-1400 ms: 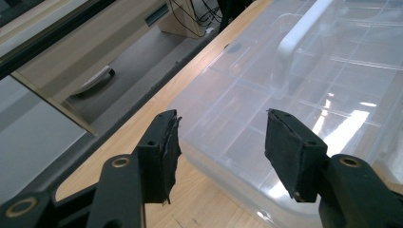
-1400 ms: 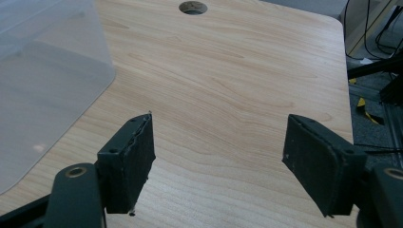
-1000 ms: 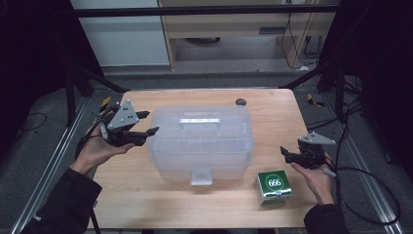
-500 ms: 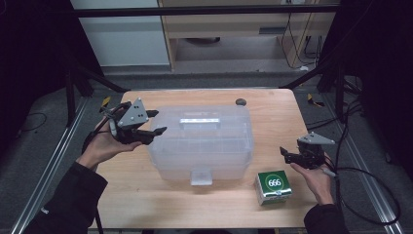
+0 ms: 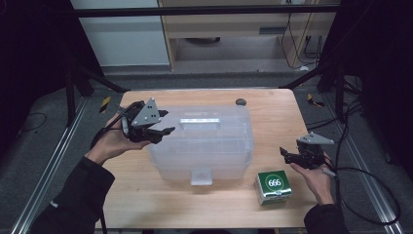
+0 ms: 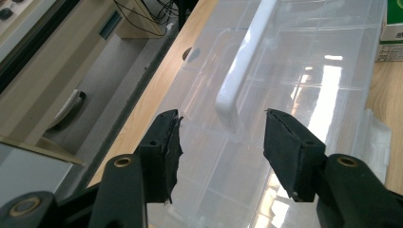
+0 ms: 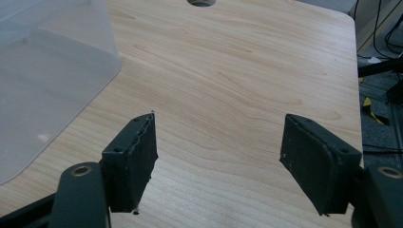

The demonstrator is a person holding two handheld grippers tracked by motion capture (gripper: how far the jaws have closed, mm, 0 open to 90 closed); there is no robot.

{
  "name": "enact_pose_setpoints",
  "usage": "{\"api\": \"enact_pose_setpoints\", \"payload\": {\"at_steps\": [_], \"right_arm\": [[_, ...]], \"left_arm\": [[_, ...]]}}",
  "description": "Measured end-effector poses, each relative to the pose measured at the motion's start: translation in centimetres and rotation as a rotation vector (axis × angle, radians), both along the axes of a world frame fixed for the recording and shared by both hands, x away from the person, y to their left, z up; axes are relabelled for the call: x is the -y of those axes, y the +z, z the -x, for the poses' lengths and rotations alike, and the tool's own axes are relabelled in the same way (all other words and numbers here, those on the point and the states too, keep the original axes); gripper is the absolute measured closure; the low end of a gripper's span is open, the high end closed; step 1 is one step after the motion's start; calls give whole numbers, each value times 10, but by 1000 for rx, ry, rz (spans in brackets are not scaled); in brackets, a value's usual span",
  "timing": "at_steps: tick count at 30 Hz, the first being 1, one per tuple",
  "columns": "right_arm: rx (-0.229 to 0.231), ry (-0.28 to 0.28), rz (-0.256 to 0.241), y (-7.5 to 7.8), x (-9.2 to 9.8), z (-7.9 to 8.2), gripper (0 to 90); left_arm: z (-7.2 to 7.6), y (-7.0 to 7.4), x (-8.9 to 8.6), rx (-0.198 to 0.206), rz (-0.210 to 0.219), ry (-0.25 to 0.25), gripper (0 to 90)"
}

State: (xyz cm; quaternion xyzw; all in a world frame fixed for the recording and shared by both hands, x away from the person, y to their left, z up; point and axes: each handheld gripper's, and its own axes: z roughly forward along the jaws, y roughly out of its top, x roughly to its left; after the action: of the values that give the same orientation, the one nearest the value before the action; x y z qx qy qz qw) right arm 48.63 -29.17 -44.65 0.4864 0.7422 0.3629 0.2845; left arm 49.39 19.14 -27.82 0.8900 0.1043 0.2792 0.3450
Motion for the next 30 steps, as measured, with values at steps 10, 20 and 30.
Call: {"api": "enact_pose_setpoints", "payload": {"at_steps": [10,20,30], "right_arm": [[-5,5,1,0,0,0,300],[-11,15,2,-2,-1,-1,314],[-13,16,2,-2,-1,-2,319]], "left_arm": [[-6,-3,14,5,-37,-22,475],[-14,-8,24,12,-59,-22,489],[-23,-12,33,15,-78,-36,482]]}}
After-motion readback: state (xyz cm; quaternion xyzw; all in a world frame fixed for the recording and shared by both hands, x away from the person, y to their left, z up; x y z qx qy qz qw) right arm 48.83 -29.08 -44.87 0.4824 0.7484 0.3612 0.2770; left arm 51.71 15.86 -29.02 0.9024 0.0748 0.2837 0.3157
